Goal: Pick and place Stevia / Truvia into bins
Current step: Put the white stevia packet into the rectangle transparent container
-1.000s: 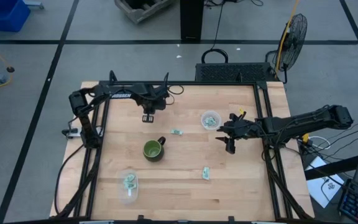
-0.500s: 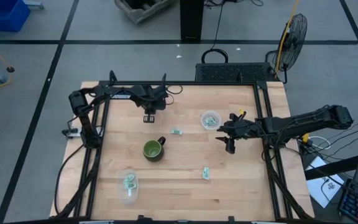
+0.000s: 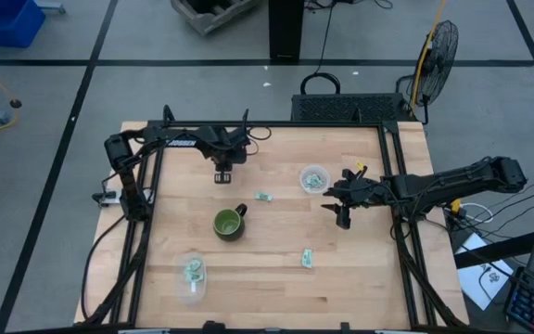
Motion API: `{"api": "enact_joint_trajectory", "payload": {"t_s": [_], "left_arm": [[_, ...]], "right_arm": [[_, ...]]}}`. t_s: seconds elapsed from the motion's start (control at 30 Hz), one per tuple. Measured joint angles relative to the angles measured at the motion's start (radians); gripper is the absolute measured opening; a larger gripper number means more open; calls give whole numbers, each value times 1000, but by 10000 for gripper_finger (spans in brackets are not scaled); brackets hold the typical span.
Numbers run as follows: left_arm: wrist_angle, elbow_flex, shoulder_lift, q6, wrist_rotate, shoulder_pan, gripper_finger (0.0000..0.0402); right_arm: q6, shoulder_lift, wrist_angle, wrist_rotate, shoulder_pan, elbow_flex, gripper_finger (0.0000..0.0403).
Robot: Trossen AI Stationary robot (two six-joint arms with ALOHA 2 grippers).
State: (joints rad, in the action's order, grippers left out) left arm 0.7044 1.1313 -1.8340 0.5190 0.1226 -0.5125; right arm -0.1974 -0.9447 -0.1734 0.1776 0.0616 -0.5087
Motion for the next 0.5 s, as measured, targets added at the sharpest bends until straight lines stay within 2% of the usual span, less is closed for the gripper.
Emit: {"api": "enact_joint_trajectory", "payload": {"t_s": [0.13,0.27,0.5], "left_arm": [[-7,1,-11,-2,55,-3,88],[-20,1,-9,-5,60,-10,88],[-31,3,-31,-19,-32,-21,88]], "right_arm": [[0,0,0,0,0,0,171],[0,0,0,0,0,0,171],[0,0,0,0,0,0,171]]}}
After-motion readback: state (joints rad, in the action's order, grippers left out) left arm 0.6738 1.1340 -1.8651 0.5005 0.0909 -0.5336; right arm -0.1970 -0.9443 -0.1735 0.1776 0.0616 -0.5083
